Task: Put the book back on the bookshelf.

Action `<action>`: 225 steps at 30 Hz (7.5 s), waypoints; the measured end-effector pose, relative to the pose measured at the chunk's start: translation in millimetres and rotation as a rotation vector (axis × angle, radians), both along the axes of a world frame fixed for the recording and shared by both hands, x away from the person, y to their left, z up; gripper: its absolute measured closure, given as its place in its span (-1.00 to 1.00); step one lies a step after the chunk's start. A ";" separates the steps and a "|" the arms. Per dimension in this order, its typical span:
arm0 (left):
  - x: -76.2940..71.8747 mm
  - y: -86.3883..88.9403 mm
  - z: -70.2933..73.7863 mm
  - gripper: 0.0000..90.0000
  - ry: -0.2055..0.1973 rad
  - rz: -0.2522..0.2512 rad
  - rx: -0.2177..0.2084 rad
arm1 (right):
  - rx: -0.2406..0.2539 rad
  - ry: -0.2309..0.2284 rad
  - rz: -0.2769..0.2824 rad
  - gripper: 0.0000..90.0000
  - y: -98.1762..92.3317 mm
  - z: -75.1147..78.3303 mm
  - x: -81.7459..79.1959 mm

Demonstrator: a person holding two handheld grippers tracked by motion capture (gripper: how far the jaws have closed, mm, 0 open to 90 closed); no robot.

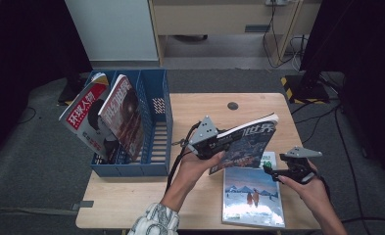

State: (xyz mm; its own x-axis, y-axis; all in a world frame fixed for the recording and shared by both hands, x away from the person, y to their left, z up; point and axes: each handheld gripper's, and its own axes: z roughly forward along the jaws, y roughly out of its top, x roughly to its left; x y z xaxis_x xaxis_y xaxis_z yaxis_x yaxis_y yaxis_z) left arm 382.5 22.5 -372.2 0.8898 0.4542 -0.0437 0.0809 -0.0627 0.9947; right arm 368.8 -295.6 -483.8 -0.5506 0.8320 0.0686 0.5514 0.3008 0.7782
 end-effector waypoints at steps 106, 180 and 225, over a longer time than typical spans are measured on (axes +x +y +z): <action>-47.0 174.7 84.3 0.84 -0.075 0.384 -0.114 | -0.009 0.021 -0.128 -0.68 -11.4 -17.4 -1.4; -64.1 251.1 92.7 0.84 -0.075 0.563 -0.161 | -0.015 0.015 -0.143 -0.68 -14.9 -17.4 -1.5; -67.8 286.5 94.2 0.84 -0.042 0.757 -0.139 | -0.018 0.021 -0.141 -0.68 -13.9 -19.2 -1.1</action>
State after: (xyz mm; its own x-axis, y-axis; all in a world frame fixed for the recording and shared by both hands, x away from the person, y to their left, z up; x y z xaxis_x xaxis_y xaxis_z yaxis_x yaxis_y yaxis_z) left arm 314.7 309.0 -278.0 0.3404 0.9328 -0.1183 0.0140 0.1207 0.9926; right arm 367.7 -309.6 -503.0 -0.4267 0.9022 0.0634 0.6049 0.2326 0.7615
